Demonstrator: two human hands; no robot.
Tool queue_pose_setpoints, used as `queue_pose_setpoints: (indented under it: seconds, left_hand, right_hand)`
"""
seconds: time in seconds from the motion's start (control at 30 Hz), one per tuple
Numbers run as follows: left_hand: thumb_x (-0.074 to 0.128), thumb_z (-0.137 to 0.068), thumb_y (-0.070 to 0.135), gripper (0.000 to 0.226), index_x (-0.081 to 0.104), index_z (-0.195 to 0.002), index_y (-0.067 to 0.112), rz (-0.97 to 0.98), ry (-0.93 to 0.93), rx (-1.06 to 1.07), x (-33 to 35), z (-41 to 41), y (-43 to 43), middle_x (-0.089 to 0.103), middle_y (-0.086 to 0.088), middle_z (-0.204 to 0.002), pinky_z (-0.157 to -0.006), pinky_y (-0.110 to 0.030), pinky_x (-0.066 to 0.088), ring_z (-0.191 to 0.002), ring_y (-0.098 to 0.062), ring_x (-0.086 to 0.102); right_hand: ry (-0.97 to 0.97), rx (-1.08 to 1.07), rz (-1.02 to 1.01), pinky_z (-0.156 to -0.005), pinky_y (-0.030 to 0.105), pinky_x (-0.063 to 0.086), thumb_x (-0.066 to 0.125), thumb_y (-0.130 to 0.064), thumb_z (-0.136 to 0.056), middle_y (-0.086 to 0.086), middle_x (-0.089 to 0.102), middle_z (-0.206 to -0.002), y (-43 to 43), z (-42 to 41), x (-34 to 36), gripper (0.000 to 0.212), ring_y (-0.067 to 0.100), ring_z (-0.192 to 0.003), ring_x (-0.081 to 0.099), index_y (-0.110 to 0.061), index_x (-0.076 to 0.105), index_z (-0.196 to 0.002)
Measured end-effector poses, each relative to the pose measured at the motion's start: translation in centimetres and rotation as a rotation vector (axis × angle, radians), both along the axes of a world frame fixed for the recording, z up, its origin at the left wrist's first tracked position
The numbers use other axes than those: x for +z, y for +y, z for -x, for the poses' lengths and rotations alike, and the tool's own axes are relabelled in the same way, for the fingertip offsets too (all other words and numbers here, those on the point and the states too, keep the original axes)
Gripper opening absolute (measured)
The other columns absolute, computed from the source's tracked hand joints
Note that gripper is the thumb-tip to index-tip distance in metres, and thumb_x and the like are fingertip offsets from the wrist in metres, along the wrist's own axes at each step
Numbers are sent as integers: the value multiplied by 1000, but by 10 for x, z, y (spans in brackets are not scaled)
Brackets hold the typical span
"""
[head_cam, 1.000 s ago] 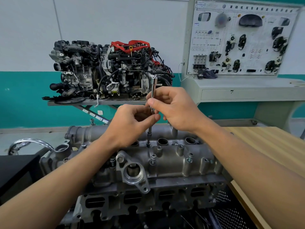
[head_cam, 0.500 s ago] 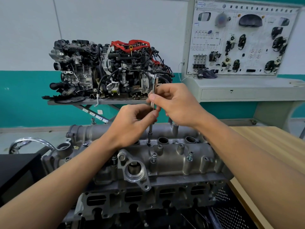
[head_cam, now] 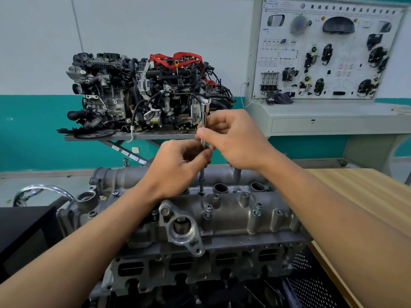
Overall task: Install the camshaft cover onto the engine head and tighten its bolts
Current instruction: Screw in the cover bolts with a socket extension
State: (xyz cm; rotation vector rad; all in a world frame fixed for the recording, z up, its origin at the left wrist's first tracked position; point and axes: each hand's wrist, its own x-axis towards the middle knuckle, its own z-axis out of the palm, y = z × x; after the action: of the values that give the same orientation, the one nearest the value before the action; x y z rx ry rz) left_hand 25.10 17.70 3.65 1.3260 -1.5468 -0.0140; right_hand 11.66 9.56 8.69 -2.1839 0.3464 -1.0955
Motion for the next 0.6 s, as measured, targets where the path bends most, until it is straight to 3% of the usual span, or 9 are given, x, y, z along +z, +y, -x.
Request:
queue_pose_setpoints:
  seconds: [0.07, 0.17, 0.3, 0.37, 0.47, 0.6]
  left_hand:
    - [75, -89, 25, 16, 72, -82, 11, 43, 2, 13, 0, 0, 1, 69, -12, -67, -56, -36, 49, -58, -19, 60]
    - [81, -83, 22, 19, 72, -80, 6, 92, 48, 33, 1, -4, 1, 72, -7, -68, -61, -43, 56, -64, -29, 68]
    - [69, -93, 12, 7, 72, -89, 7, 59, 2, 26, -1, -3, -1, 73, 0, -71, -65, -41, 58, -63, -15, 68]
    - [60, -97, 10, 12, 71, -93, 6, 14, -2, 19, 0, -3, -1, 75, 0, -77, -72, -40, 59, -71, -11, 71]
    - [55, -100, 10, 19, 71, -93, 6, -28, 16, 7, 1, -3, 0, 75, -1, -81, -79, -42, 58, -78, -11, 72]
    - [68, -94, 26, 18, 71, -86, 10, 25, 1, 22, 1, 0, 3, 73, -8, -72, -65, -42, 55, -69, -27, 68]
  right_hand:
    - [-36, -90, 33, -53, 25, 49, 80, -20, -82, 2, 66, -64, -2, -2, -2, 23, 7, -54, 57, -14, 62, -69]
    - [-52, -101, 28, -50, 22, 46, 85, -32, -76, -2, 63, -60, -3, -4, -5, 29, 6, -52, 54, -17, 60, -69]
    - [-13, -12, 34, -69, 33, 60, 74, -21, -87, 4, 72, -77, -2, -3, -5, 11, 15, -67, 68, -11, 70, -87]
    - [2, 19, 29, -65, 30, 59, 65, -13, -91, 8, 73, -78, -2, -3, -3, 8, 13, -65, 66, -8, 71, -88]
    - [-1, -23, 36, -51, 15, 47, 65, -9, -90, 1, 72, -70, -1, -3, -2, 12, 3, -59, 62, -8, 72, -81]
    - [-96, -110, 37, -56, 25, 54, 83, -19, -78, 3, 71, -65, -1, -5, -3, 19, 14, -57, 66, -15, 66, -70]
